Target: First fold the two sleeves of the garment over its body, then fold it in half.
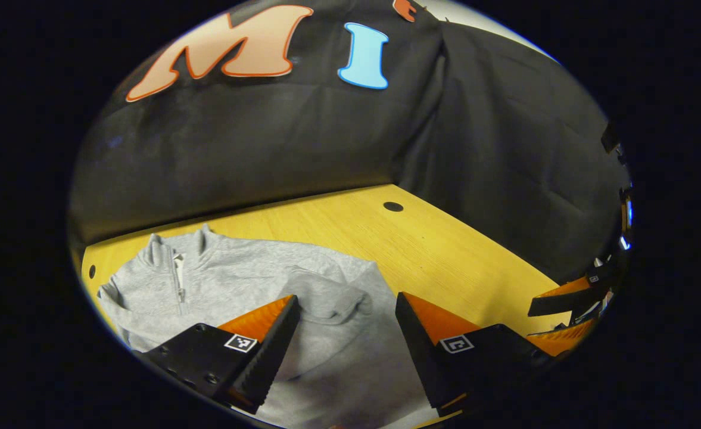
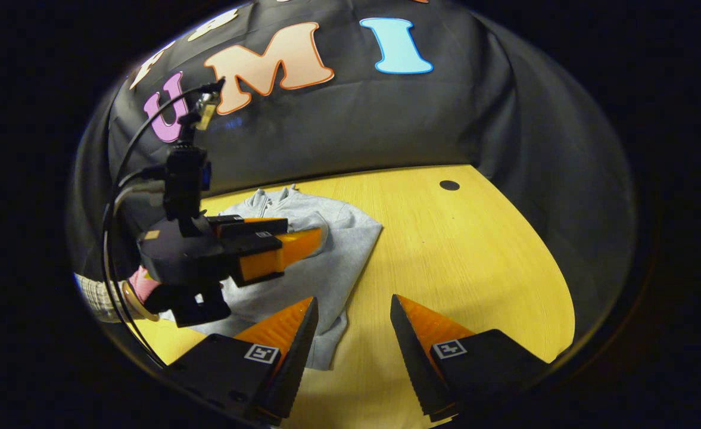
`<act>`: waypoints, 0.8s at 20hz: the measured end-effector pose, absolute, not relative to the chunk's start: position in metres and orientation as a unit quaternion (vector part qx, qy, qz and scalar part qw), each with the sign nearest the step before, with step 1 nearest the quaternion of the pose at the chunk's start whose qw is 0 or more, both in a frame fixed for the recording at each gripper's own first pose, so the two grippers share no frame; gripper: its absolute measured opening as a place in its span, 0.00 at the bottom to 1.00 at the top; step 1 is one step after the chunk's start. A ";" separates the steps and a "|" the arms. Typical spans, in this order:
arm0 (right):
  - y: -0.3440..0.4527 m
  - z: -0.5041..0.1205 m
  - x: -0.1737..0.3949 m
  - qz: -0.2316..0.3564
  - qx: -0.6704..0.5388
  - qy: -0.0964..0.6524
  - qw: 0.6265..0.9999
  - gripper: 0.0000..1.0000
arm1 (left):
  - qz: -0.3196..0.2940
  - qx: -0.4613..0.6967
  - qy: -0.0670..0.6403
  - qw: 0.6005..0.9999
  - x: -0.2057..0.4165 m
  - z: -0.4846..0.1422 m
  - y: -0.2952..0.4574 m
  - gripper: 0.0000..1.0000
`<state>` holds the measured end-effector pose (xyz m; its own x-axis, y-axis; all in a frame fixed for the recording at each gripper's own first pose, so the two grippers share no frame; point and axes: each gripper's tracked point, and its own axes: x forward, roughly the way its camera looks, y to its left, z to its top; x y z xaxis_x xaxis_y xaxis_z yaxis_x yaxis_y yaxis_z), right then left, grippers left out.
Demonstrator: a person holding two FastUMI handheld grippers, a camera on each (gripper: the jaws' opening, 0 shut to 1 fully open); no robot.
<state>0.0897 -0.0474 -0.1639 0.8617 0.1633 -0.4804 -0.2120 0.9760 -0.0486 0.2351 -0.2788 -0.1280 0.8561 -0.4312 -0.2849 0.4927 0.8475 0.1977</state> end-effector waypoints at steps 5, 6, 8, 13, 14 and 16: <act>-0.027 -0.186 0.083 0.120 -0.061 0.262 0.955 0.82 | -0.195 0.107 0.109 0.969 0.203 -0.110 -0.208 0.95; -0.024 -0.191 0.082 0.121 -0.064 0.265 0.954 0.89 | -0.183 0.103 0.108 0.972 0.195 -0.109 -0.191 0.95; -0.017 -0.202 0.079 0.127 -0.067 0.273 0.951 0.96 | -0.153 0.095 0.106 0.978 0.177 -0.105 -0.153 0.95; -0.005 -0.232 0.070 0.131 -0.077 0.301 0.941 0.98 | -0.078 0.087 0.119 0.986 0.128 -0.119 -0.062 0.94; -0.004 -0.238 0.068 0.130 -0.082 0.307 0.939 0.93 | -0.062 0.089 0.129 0.986 0.119 -0.130 -0.044 0.94; -0.004 -0.248 0.066 0.129 -0.090 0.317 0.935 0.97 | -0.036 0.084 0.154 0.984 0.101 -0.152 -0.018 0.95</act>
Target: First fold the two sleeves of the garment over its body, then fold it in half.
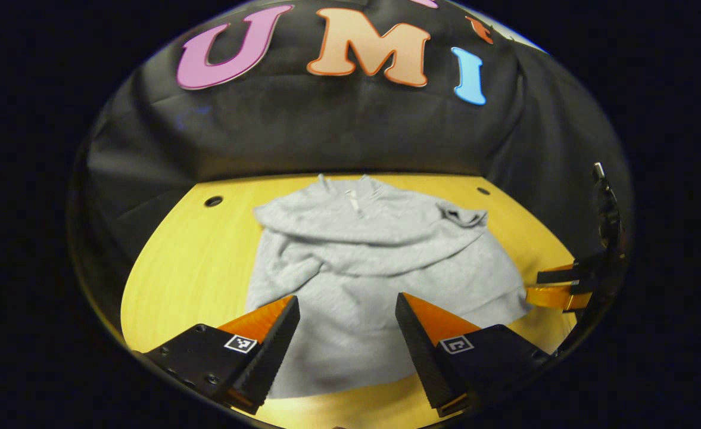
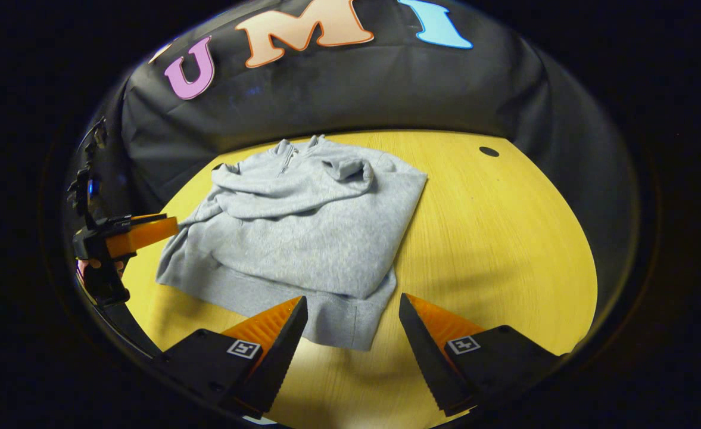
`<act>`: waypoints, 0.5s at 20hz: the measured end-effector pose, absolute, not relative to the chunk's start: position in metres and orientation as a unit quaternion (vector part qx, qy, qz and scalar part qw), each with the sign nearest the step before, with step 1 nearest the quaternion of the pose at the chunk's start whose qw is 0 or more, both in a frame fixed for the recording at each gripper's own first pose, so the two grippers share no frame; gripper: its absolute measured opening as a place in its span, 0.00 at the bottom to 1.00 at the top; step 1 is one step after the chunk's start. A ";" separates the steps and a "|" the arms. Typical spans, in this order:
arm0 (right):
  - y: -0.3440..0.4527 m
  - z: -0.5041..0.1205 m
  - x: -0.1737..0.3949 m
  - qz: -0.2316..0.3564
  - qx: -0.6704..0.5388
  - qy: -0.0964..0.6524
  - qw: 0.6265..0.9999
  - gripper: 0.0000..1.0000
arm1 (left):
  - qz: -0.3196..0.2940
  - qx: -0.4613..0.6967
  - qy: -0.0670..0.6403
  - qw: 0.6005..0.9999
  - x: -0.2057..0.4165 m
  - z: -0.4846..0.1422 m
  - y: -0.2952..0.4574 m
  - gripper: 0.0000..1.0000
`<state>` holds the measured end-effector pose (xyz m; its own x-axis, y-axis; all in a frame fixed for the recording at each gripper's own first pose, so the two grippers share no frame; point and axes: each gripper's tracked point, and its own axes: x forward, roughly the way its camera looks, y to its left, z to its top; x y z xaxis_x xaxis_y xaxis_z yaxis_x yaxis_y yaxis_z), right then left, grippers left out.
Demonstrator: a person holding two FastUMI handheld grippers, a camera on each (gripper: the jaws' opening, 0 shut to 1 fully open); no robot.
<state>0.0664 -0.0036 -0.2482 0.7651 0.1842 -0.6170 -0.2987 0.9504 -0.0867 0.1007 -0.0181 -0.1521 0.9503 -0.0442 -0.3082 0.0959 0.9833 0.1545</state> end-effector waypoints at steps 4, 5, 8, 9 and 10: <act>0.004 -0.265 0.058 0.137 -0.099 0.331 0.928 0.97 | 0.004 0.061 0.190 0.980 0.070 -0.190 0.017 0.95; 0.006 -0.268 0.058 0.139 -0.106 0.333 0.927 0.97 | 0.010 0.056 0.195 0.979 0.064 -0.196 0.022 0.95; 0.012 -0.278 0.055 0.141 -0.120 0.340 0.922 0.98 | 0.026 0.050 0.206 0.977 0.057 -0.211 0.031 0.95; 0.012 -0.280 0.056 0.140 -0.124 0.342 0.921 0.98 | 0.028 0.052 0.207 0.977 0.057 -0.212 0.032 0.95; 0.011 -0.282 0.056 0.137 -0.128 0.343 0.921 0.98 | 0.030 0.054 0.208 0.976 0.058 -0.216 0.033 0.95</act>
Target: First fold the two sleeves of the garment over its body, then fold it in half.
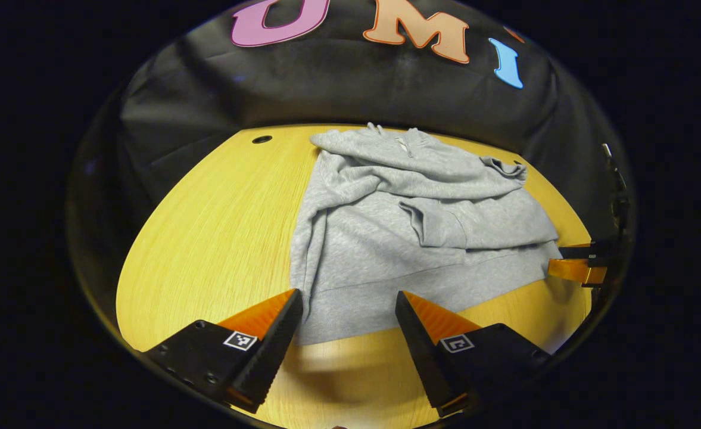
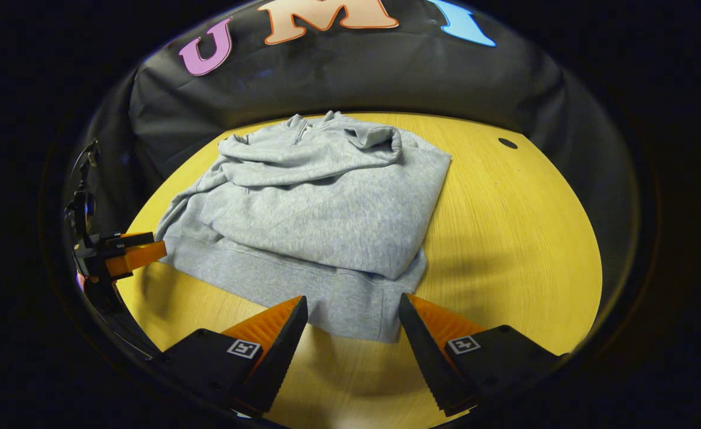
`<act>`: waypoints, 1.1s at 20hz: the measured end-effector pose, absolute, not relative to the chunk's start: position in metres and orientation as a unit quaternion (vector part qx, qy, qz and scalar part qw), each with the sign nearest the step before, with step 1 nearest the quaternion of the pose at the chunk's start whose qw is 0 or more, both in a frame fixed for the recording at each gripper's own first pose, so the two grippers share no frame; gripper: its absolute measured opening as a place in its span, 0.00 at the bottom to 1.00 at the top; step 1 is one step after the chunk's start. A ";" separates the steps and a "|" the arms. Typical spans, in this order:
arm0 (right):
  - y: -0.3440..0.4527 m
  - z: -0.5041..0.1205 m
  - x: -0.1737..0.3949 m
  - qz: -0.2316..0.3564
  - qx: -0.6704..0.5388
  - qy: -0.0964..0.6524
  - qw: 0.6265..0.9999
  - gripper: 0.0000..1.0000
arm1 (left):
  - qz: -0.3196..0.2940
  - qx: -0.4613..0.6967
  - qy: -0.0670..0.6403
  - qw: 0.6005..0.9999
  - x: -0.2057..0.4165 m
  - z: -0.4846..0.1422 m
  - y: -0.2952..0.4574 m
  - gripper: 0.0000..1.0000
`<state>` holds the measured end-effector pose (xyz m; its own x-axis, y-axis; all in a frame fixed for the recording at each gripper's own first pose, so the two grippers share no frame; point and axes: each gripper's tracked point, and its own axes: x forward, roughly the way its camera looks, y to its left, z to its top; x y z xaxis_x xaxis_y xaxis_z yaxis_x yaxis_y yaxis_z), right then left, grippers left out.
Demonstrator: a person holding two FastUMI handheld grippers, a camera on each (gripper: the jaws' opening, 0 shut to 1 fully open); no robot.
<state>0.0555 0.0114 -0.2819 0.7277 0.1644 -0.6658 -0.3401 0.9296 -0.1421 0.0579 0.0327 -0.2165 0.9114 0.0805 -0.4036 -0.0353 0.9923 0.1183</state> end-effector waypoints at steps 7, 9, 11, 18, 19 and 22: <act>0.009 -0.287 0.055 0.123 -0.148 0.325 0.926 0.95 | 0.036 0.064 0.196 0.978 0.062 -0.226 0.033 0.96; 0.010 -0.285 0.055 0.120 -0.133 0.327 0.928 0.92 | 0.031 0.067 0.181 0.981 0.062 -0.226 0.032 0.93; 0.007 -0.287 0.057 0.115 -0.127 0.327 0.929 0.70 | 0.017 0.066 0.176 0.982 0.062 -0.227 0.025 0.85; 0.017 -0.288 0.055 0.122 -0.118 0.334 0.927 0.15 | 0.000 0.076 0.176 0.981 0.072 -0.227 0.005 0.04; 0.018 -0.287 0.055 0.127 -0.122 0.332 0.926 0.15 | -0.001 0.078 0.180 0.981 0.071 -0.227 0.004 0.02; 0.018 -0.288 0.055 0.121 -0.123 0.336 0.926 0.04 | 0.002 0.086 0.182 0.980 0.071 -0.226 0.004 0.00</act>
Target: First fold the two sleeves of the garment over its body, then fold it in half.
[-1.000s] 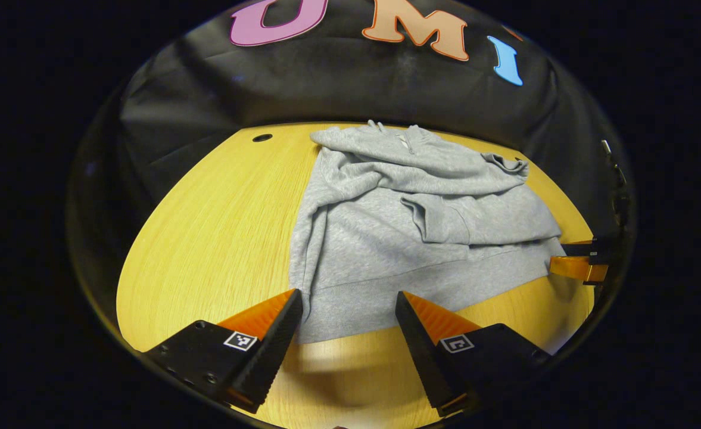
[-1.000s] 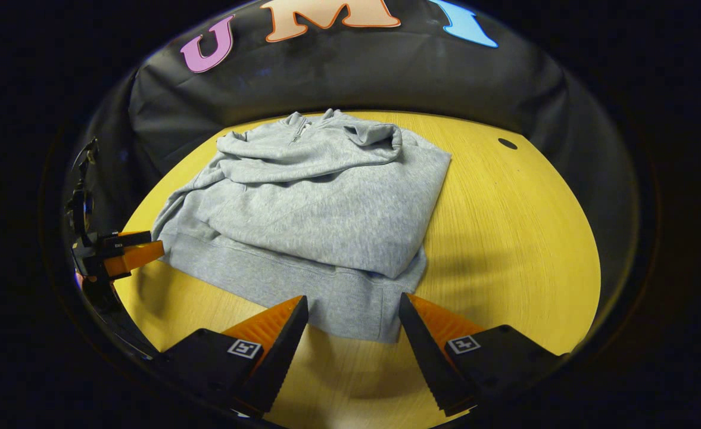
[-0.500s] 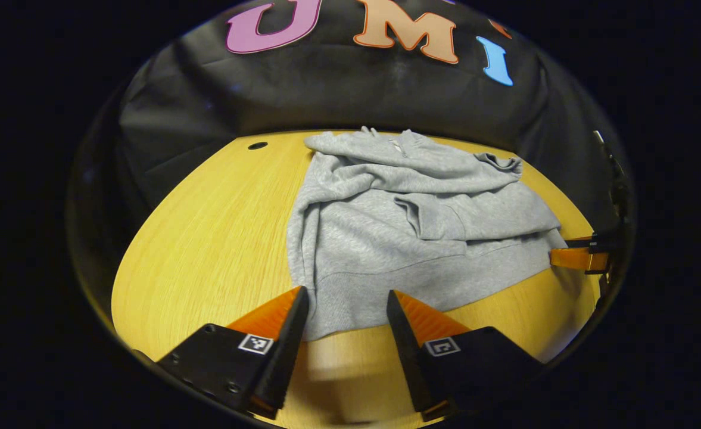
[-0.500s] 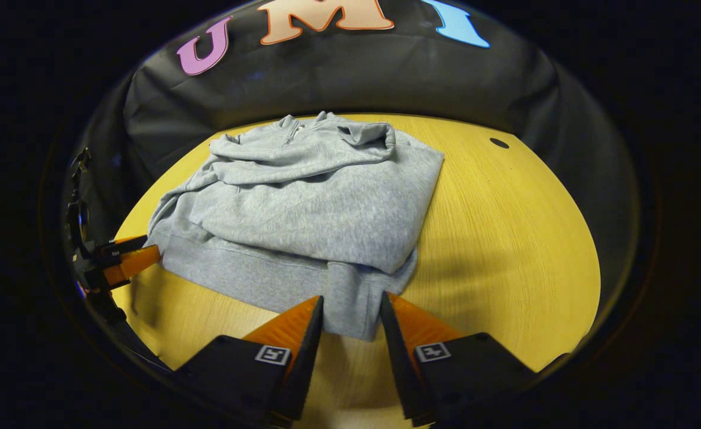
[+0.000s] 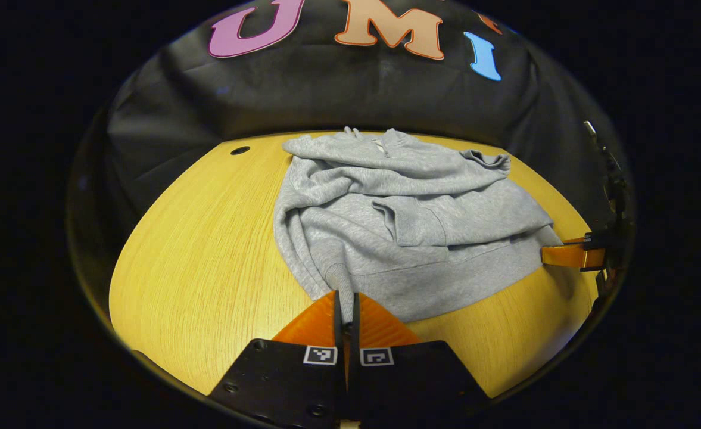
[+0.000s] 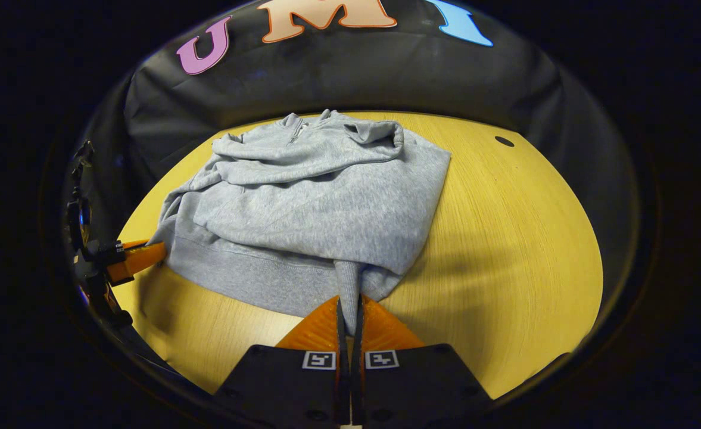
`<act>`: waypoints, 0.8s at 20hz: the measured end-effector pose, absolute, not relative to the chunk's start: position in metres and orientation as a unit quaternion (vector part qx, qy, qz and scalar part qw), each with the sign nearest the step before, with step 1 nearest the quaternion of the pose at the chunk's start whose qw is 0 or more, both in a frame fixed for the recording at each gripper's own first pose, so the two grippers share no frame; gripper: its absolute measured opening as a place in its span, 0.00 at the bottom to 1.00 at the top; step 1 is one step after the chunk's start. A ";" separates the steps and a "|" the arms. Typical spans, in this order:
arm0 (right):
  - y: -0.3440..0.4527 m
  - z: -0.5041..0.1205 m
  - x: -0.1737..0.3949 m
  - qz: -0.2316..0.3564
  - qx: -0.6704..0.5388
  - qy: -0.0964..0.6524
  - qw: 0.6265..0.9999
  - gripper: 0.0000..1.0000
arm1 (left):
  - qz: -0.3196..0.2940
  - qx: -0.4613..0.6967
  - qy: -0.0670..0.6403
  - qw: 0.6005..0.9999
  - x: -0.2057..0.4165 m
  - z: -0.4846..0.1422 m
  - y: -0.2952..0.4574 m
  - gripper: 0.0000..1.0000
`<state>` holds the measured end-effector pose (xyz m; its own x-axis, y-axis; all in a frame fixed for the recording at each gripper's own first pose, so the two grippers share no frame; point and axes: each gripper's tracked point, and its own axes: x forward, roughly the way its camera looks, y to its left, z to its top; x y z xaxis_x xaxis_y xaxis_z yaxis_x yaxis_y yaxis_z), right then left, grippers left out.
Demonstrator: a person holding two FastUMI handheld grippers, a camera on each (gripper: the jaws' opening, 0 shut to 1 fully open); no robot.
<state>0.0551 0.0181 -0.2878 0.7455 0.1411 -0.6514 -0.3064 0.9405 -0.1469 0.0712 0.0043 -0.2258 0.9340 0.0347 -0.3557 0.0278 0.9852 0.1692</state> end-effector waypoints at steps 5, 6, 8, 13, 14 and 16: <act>0.023 -0.277 0.054 0.122 -0.127 0.321 0.931 0.04 | -0.003 0.060 0.187 0.981 0.070 -0.217 0.001 0.00; 0.025 -0.272 0.054 0.124 -0.120 0.317 0.933 0.04 | -0.006 0.049 0.186 0.981 0.070 -0.214 0.001 0.00; 0.029 -0.261 0.056 0.130 -0.104 0.309 0.936 0.04 | -0.019 0.033 0.177 0.984 0.070 -0.200 -0.005 0.00; 0.045 -0.220 0.072 0.142 -0.088 0.273 0.948 0.04 | -0.047 -0.014 0.125 0.991 0.080 -0.139 -0.017 0.00; 0.049 -0.211 0.078 0.144 -0.087 0.263 0.950 0.04 | -0.053 -0.034 0.115 0.991 0.086 -0.127 -0.020 0.00; 0.056 -0.194 0.094 0.150 -0.083 0.247 0.954 0.04 | -0.059 -0.062 0.102 0.991 0.100 -0.108 -0.020 0.00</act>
<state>0.0935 0.0558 -0.1943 0.8328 0.2448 -0.4965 -0.3274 0.9411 -0.0850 0.1000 -0.0199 -0.1080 0.9725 -0.1289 -0.1941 0.1036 0.9853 -0.1356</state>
